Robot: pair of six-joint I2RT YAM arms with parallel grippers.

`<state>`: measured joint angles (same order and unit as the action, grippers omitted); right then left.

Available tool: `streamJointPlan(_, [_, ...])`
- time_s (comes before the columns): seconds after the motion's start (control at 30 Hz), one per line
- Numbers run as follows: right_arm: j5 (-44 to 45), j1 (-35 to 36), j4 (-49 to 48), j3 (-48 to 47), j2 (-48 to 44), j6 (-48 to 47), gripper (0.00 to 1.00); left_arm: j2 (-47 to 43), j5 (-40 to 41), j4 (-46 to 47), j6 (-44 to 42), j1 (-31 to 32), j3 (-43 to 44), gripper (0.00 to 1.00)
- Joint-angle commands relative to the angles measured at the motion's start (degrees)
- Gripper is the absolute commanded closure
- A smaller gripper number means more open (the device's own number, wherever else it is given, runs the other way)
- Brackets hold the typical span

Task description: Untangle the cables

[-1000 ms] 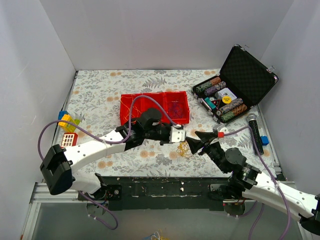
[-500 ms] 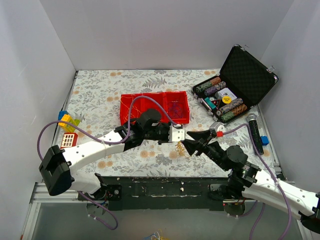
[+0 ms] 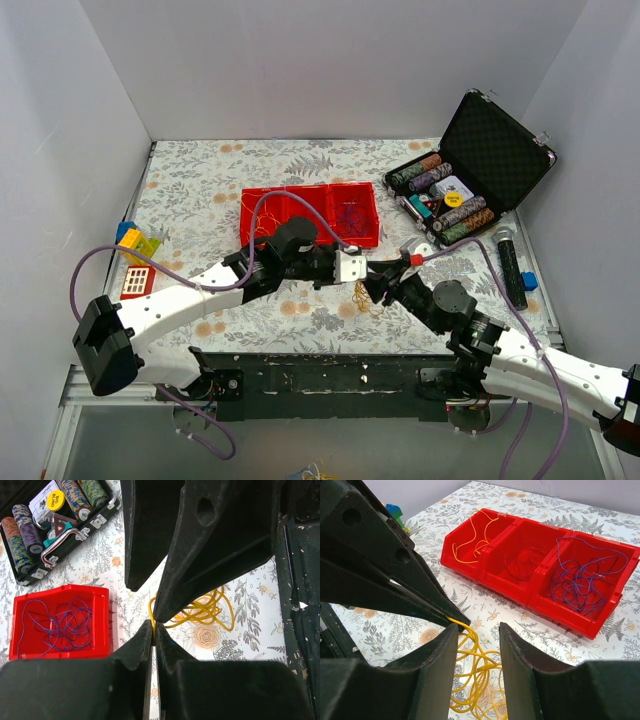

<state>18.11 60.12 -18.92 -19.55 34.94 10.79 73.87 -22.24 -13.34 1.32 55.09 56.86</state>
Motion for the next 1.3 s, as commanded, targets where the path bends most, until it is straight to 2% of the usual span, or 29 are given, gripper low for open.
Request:
streamJointPlan(0.0, [2.89,0.09,-4.46,-3.3,1.44,-2.7,0.56,-2.5,-2.46,-1.6,1.14,-0.25,2.2,0.98])
streamJointPlan(0.17, [4.83,0.09,-3.32,-2.95,2.85,-5.5,0.7,-2.41,-2.99,-2.21,2.37,-0.16,4.04,0.98])
streamJointPlan(0.4, [16.76,0.18,0.19,-2.77,1.45,-8.15,0.83,-2.06,-3.95,-4.14,3.16,-0.07,8.09,0.97])
streamJointPlan(0.57, [21.17,0.18,2.21,-3.12,0.74,-9.47,0.84,-1.71,-3.86,-4.15,3.25,0.1,10.19,0.97])
streamJointPlan(0.8, [19.68,0.18,2.83,-2.33,-0.04,-6.83,0.83,-0.65,-3.34,-4.23,5.88,0.28,15.73,0.97])
streamJointPlan(1.0, [22.14,0.18,8.89,-3.3,-2.85,-5.17,0.83,-0.04,1.23,-2.83,5.88,0.28,22.23,0.98])
streamJointPlan(1.07, [21.36,0.18,9.95,-3.83,-5.92,-4.46,0.77,0.14,1.76,-2.83,5.62,0.28,23.38,0.98])
streamJointPlan(1.13, [16.82,0.18,7.16,-2.78,-9.87,-5.59,0.56,-0.3,1.59,-2.83,5.01,0.28,22.95,0.98])
streamJointPlan(1.17, [14.44,0.18,4.7,-1.99,-11.8,-6.91,0.5,-0.48,1.59,-2.83,4.66,0.28,22.42,0.97])
streamJointPlan(1.2, [13.02,0.18,2.85,-1.37,-13.48,-7.62,0.39,-0.65,1.76,-2.83,4.13,0.28,22.07,0.97])
streamJointPlan(1.27, [11.95,0.18,2.57,-2.33,-15.51,-8.06,0.32,-1.0,2.29,-2.83,3.51,0.28,21.45,0.97])
